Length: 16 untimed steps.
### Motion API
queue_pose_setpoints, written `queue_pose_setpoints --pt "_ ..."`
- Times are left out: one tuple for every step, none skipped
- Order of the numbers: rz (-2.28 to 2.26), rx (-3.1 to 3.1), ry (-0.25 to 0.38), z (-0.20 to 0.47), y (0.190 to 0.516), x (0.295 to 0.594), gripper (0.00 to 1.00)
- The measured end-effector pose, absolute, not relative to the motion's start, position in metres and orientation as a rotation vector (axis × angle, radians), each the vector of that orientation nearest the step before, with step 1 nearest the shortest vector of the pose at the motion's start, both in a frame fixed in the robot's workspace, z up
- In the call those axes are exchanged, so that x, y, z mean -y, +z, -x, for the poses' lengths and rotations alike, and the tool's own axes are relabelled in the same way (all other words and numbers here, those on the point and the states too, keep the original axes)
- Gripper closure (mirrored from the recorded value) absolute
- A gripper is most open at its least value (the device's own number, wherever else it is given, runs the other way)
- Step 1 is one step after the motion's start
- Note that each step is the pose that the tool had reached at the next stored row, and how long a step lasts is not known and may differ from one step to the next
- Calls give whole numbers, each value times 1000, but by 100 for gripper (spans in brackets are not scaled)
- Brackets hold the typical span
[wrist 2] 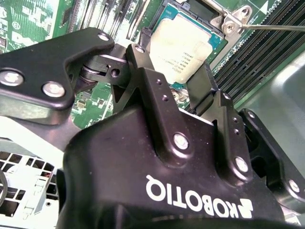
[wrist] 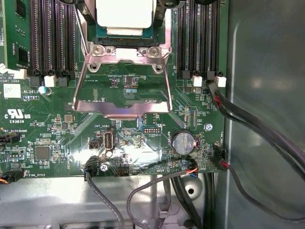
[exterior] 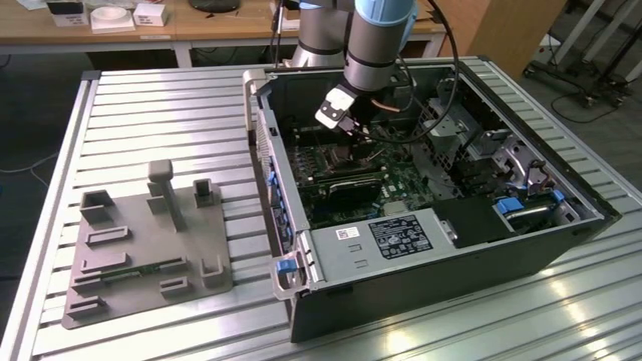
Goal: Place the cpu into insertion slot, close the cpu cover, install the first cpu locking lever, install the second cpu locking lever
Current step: 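Place the cpu into insertion slot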
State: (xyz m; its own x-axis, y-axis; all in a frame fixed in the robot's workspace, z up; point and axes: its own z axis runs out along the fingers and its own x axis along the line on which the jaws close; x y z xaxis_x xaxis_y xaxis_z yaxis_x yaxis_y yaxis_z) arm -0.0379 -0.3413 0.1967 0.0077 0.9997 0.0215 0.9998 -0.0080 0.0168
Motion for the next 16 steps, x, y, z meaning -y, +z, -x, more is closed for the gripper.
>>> queue_pose_setpoints --pt "2228 2210 -42 38 197 341 46" --pt "2228 2210 -43 38 197 341 46" --pt "2228 2210 -43 38 197 341 46" --pt "2228 2210 -42 38 197 341 46" --pt "2228 2210 -42 38 197 341 46" --pt "2228 2210 -42 38 197 341 46" --pt "2228 2210 -42 38 197 341 46" --pt "2228 2210 -42 38 197 341 46" --pt "2228 2210 -42 38 197 341 46" --pt "2228 2210 -41 38 197 341 46" --pt "2228 2211 -40 38 197 341 46" --pt "2229 2211 -39 38 197 341 46" --pt "2229 2211 -39 38 197 341 46" --pt "2229 2212 -38 38 197 342 46" --pt "2229 2212 -37 38 197 342 46" --pt "2229 2212 -37 38 197 342 46"
